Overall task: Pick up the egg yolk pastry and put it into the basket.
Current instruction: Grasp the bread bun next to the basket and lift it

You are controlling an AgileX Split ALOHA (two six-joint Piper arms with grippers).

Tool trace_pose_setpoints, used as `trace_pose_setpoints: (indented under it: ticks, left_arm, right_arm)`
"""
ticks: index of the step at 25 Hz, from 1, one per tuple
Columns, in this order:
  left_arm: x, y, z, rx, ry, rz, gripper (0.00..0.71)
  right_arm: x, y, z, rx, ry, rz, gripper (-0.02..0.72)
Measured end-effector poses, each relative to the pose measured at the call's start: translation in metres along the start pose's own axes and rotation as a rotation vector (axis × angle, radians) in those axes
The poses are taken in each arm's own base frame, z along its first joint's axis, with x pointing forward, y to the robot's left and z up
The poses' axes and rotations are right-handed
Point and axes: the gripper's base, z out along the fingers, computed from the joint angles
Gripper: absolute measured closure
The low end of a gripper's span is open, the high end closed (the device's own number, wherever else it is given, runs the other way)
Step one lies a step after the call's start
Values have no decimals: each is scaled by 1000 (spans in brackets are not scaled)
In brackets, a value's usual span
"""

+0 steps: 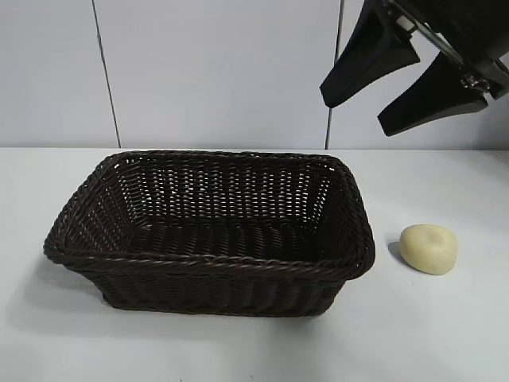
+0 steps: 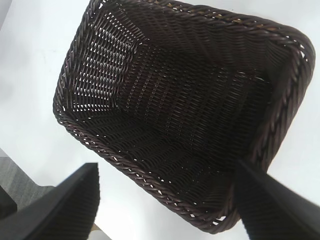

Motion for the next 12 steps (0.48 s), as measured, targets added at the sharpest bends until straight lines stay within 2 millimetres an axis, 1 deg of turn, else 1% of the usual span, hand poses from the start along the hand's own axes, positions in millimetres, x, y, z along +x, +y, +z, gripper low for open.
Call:
trace_pose_setpoints:
  ticks: [2,6,9,12]
  left_arm:
    - [21,-1,0,-2,-36,-21,144]
    - [57,-2,7,-9,-78,-77,144]
    - [77,0,15,-43,-95,-73,144]
    - [88,3,20,-72,-121,-64,144]
  right_arm:
    - [0,0,0,0,0,4,164]
    - [0,0,0,0,0,17,164]
    - [0,0,0,0,0,23,164]
    - [0,0,0,0,0,23,164]
